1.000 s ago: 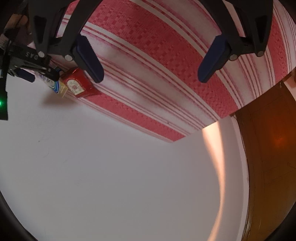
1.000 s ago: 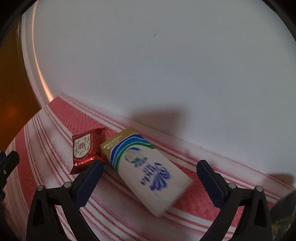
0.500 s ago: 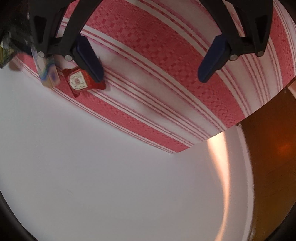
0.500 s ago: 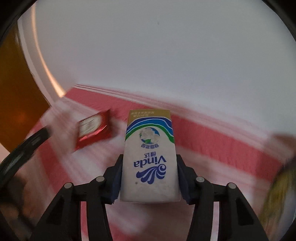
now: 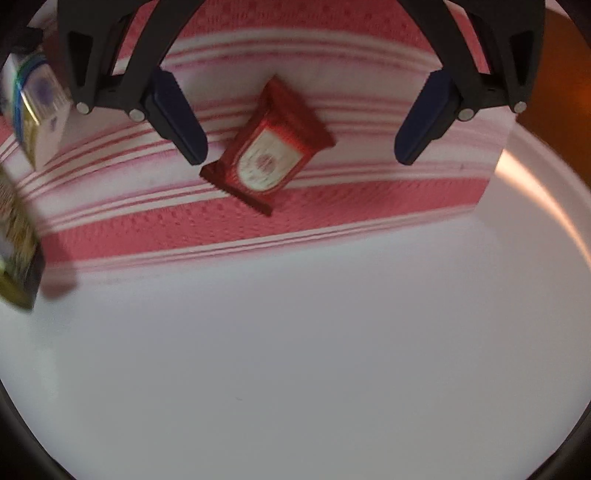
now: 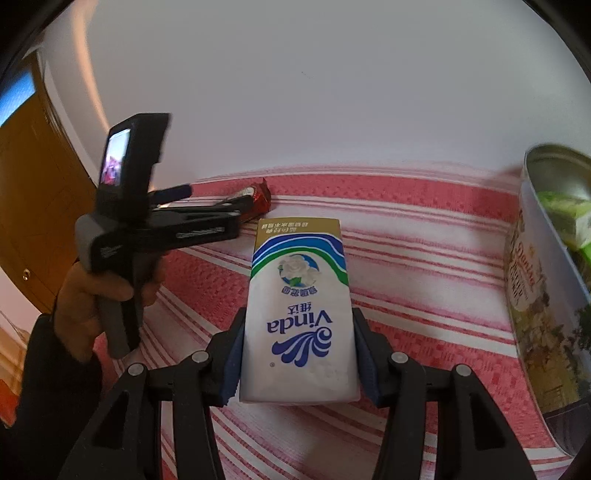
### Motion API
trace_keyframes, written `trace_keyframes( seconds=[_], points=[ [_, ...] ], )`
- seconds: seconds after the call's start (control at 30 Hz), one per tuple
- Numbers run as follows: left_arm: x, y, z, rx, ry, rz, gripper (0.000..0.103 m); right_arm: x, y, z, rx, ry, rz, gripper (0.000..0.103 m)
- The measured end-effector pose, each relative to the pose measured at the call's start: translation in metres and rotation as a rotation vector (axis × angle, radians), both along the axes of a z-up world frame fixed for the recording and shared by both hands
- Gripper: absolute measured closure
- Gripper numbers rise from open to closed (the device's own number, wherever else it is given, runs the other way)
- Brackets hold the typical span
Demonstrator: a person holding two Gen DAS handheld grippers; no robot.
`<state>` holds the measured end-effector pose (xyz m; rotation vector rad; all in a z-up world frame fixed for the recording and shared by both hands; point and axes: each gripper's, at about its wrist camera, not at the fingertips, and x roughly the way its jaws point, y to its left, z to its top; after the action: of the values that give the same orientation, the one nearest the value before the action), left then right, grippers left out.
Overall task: Organize objects
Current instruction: 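Grasp the white Vinda box with the right tool while the left tool grasps the red pack, then carry the red pack with the left tool over the tin while the right tool carries the Vinda box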
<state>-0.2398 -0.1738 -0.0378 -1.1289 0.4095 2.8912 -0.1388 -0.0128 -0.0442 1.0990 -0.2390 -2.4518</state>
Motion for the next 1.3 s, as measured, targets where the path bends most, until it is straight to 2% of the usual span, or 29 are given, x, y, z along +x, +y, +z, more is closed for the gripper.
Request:
trace_keyframes(
  seconds=[0.07, 0.1, 0.2, 0.27, 0.33, 0.37, 0.47, 0.53, 0.63, 0.77, 0.83, 1.1, 1.3],
  points=[
    [-0.009, 0.003, -0.006, -0.007, -0.040, -0.023, 0.003, -0.003, -0.001, -0.004, -0.011, -0.017, 0.005, 0.048],
    [-0.013, 0.002, -0.008, -0.003, -0.064, -0.023, 0.011, -0.004, -0.001, -0.005, -0.012, -0.021, 0.006, 0.048],
    [-0.028, -0.015, -0.013, 0.078, -0.137, 0.011, 0.016, -0.004, -0.002, -0.008, -0.011, -0.032, 0.010, 0.048],
    [-0.036, -0.030, -0.015, 0.153, -0.155, 0.010, 0.033, -0.004, 0.002, -0.010, -0.014, -0.041, 0.014, 0.048],
    [-0.038, -0.040, -0.015, 0.227, -0.167, 0.012, 0.059, -0.006, 0.003, -0.012, -0.017, -0.048, 0.005, 0.048],
    [-0.038, -0.043, -0.015, 0.238, -0.164, 0.020, 0.061, -0.007, 0.003, -0.013, -0.018, -0.047, 0.003, 0.048],
    [-0.035, -0.041, -0.014, 0.208, -0.148, 0.048, 0.062, -0.008, 0.003, -0.012, -0.022, -0.038, -0.007, 0.048],
    [-0.023, -0.035, -0.006, 0.167, -0.091, 0.082, 0.062, -0.008, 0.004, -0.010, -0.033, -0.011, -0.020, 0.048],
    [-0.003, -0.025, 0.006, 0.185, 0.004, 0.122, 0.062, -0.012, 0.002, -0.008, -0.052, 0.041, -0.042, 0.048],
    [0.022, 0.002, 0.017, 0.132, 0.108, 0.152, 0.062, -0.007, 0.012, 0.002, -0.064, 0.128, -0.103, 0.048],
    [0.036, 0.012, 0.025, 0.136, 0.149, 0.173, 0.062, -0.005, 0.015, 0.006, -0.061, 0.166, -0.129, 0.048],
    [0.083, 0.032, 0.034, 0.245, 0.164, 0.249, 0.062, 0.001, 0.019, 0.011, -0.020, 0.254, -0.162, 0.048],
    [0.101, 0.041, 0.036, 0.238, 0.173, 0.270, 0.062, 0.021, 0.029, 0.017, 0.025, 0.317, -0.165, 0.048]
  ],
)
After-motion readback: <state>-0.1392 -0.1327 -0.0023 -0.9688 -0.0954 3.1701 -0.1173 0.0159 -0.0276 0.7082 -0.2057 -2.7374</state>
